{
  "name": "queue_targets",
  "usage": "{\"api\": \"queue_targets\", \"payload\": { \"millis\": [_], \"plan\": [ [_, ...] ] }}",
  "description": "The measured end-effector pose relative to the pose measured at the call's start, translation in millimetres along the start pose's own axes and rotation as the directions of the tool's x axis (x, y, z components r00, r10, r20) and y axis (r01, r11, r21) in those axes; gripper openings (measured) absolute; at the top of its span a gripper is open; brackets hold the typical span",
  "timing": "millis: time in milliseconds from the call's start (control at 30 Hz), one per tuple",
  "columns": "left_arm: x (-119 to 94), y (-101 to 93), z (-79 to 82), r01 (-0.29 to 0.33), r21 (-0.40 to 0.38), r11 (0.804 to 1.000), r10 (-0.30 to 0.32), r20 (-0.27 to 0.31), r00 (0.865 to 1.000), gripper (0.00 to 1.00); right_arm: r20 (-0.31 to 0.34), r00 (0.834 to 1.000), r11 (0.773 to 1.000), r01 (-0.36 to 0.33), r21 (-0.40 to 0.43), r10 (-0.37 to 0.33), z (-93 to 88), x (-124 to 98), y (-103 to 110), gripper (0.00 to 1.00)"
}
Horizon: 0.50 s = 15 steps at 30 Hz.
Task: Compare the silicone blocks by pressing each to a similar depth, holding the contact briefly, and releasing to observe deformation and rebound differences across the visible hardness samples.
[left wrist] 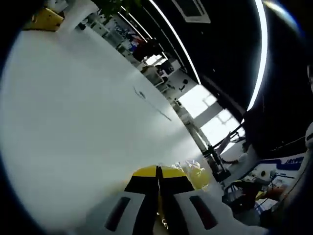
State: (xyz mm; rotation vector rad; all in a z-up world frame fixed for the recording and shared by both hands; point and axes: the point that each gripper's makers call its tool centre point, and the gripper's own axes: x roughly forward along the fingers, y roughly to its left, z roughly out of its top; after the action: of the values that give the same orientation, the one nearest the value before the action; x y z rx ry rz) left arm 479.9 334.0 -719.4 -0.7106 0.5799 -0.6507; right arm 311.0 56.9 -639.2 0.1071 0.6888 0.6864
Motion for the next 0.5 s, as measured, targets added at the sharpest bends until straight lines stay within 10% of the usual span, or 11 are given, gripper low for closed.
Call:
{"api": "queue_targets", "payload": {
  "millis": [267, 500],
  "plan": [
    [-4, -7.7, 3.4, -0.105, 0.022, 0.994, 0.106, -0.045, 0.993, 0.00, 0.024, 1.000, 1.000, -0.017, -0.009, 0.017, 5.6, 0, 4, 0.83],
    [-4, -33.3, 15.5, -0.135, 0.202, 0.970, 0.141, -0.014, 0.990, 0.00, 0.058, 0.998, 0.999, -0.033, -0.025, 0.034, 12.7, -4, 8, 0.85]
  ]
}}
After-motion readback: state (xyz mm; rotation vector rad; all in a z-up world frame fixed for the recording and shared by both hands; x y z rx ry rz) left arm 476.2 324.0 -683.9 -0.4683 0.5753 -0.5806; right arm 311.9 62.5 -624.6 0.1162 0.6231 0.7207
